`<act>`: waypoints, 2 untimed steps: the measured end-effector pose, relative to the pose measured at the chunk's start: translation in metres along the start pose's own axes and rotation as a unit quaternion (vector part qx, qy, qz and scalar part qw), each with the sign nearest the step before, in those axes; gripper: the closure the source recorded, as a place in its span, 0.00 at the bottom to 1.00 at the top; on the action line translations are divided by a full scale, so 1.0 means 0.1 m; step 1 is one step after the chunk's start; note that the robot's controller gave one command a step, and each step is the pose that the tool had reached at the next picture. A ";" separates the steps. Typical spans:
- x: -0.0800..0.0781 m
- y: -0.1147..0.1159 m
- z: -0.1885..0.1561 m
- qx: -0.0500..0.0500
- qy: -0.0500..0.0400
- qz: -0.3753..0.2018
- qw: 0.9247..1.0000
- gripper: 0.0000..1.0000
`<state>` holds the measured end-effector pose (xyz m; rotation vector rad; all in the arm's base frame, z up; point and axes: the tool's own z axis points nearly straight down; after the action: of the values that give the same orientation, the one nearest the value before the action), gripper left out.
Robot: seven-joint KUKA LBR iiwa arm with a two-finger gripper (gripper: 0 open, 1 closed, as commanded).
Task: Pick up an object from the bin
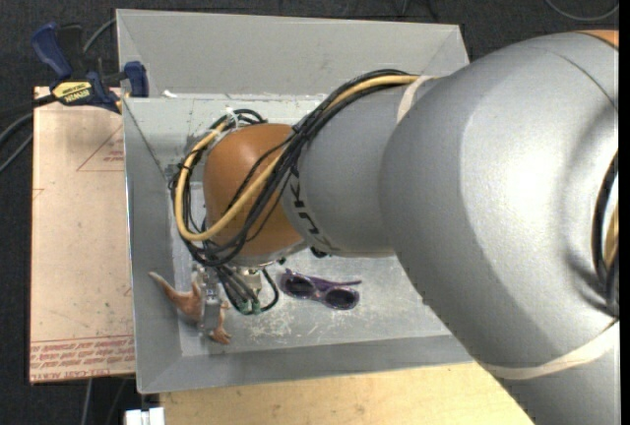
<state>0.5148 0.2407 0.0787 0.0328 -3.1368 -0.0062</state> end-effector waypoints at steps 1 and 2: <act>0.00 0.00 -0.01 0.000 0.000 0.000 1.000 1.00; 0.02 -0.01 -0.11 0.002 0.004 0.000 1.000 1.00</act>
Offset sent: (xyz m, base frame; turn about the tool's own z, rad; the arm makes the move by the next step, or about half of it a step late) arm 0.0000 0.0000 0.0701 0.0000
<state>0.5127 0.2397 0.0896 0.0320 -3.1287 -0.0010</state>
